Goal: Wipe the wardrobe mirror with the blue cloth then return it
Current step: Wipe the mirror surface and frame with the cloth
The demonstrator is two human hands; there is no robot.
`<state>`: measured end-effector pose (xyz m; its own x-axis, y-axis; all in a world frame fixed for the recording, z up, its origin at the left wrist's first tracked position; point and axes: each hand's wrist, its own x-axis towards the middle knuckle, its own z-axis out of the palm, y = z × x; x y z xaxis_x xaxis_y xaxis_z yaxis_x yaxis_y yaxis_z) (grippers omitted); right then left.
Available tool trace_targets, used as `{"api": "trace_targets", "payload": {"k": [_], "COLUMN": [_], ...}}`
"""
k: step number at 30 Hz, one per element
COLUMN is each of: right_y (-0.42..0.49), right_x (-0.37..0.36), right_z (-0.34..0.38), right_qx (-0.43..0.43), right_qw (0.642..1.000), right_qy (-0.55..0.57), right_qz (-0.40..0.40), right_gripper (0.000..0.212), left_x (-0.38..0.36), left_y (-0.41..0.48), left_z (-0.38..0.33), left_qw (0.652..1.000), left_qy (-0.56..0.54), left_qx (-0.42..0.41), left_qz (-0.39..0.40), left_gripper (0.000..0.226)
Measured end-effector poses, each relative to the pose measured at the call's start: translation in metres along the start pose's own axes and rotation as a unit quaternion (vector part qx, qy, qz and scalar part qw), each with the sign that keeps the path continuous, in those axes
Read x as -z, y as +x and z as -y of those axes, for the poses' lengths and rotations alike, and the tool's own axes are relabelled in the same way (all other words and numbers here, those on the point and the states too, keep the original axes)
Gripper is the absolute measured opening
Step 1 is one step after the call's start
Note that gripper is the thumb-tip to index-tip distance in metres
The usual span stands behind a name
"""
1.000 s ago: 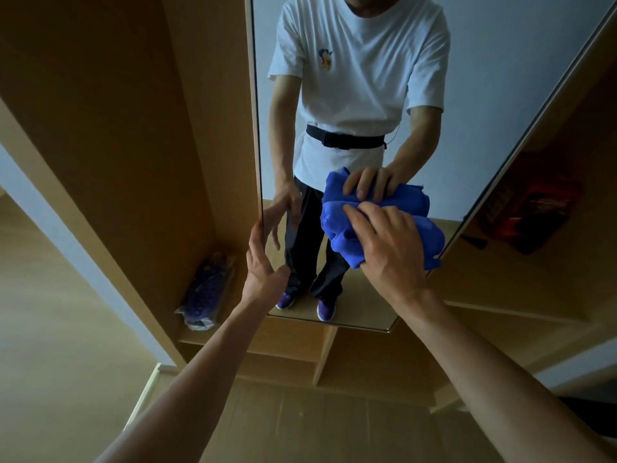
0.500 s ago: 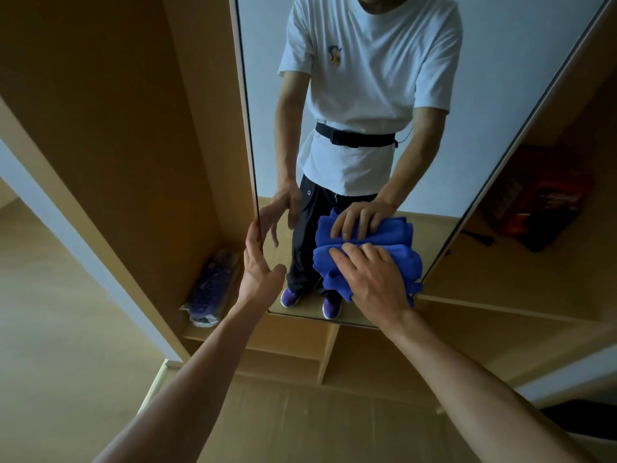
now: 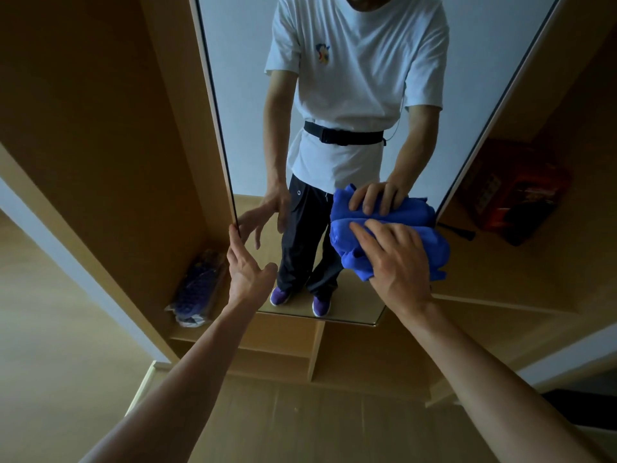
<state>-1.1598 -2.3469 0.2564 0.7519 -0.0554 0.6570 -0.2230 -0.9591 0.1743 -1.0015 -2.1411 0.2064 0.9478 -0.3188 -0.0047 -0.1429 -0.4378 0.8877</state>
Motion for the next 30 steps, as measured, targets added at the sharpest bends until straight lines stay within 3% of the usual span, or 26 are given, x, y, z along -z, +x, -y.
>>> {"api": "trace_targets", "payload": {"k": [11,14,17,19,30], "right_y": [-0.045,-0.04,-0.032,-0.027,-0.033], "right_x": [-0.03,-0.019,0.0,0.012,-0.002], "right_z": [0.006,-0.003,-0.021,-0.033,-0.042], "right_qx": [0.028,0.008,-0.022,-0.036,-0.034], "right_qw": [0.991,0.994,0.999,0.999,0.999], "right_qy": [-0.001,0.017,0.018,0.017,-0.003], "right_qz": [0.13,0.111,0.046,0.022,-0.002], "right_gripper": [0.061,0.067,0.053,0.057,0.057], "left_x": [0.006,0.011,0.013,0.01,-0.004], "left_y": [0.002,0.001,-0.002,-0.002,0.002], "left_z": [0.007,0.009,0.009,0.008,0.016], "left_qw": [1.0,0.999,0.999,0.999,1.0], "left_qy": [0.006,0.004,0.004,0.01,0.015], "left_qx": [0.001,0.003,0.004,0.002,0.02], "left_qz": [0.029,0.044,0.047,0.042,0.011], "left_gripper": [0.108,0.107,0.106,0.106,0.109]}}
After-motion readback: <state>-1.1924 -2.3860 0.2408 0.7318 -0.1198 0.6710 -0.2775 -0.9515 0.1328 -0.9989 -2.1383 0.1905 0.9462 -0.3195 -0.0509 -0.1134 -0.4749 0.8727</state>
